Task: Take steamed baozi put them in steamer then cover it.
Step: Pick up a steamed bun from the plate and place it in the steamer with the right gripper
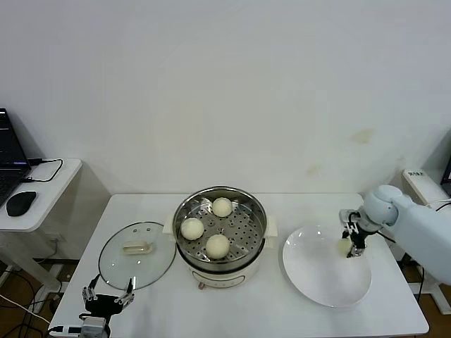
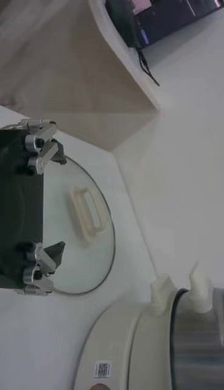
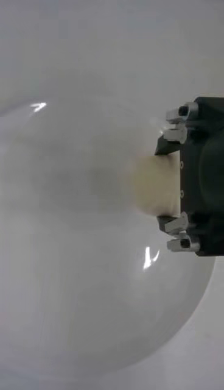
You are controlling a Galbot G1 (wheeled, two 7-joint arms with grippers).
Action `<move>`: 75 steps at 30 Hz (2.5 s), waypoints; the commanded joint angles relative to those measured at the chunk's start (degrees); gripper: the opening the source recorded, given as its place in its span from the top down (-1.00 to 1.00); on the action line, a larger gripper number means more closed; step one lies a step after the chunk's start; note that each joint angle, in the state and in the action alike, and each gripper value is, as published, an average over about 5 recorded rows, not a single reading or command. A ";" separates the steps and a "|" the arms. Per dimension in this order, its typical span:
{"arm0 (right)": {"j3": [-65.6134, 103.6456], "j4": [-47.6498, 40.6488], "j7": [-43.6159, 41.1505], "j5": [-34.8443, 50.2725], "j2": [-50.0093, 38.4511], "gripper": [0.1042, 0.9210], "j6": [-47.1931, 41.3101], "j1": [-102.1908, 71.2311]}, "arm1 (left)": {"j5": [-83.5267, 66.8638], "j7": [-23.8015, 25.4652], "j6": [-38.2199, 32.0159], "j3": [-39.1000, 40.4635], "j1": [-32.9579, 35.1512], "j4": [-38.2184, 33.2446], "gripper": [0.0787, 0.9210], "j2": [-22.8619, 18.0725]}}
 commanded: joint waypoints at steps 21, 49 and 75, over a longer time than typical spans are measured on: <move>-29.43 -6.66 -3.48 29.86 31.25 -0.26 -10.19 42.89 | 1.59 -1.38 -1.77 -1.56 -0.56 -1.79 -0.77 0.90; -30.69 -10.43 -1.74 23.44 39.87 -0.26 -11.47 27.66 | 0.28 -1.09 -1.72 -1.35 -0.88 -2.68 -0.77 0.22; -30.17 -5.73 -1.03 24.77 34.42 -0.67 -13.30 29.46 | 0.32 -1.04 -1.63 -0.90 -1.12 -2.02 -0.77 0.09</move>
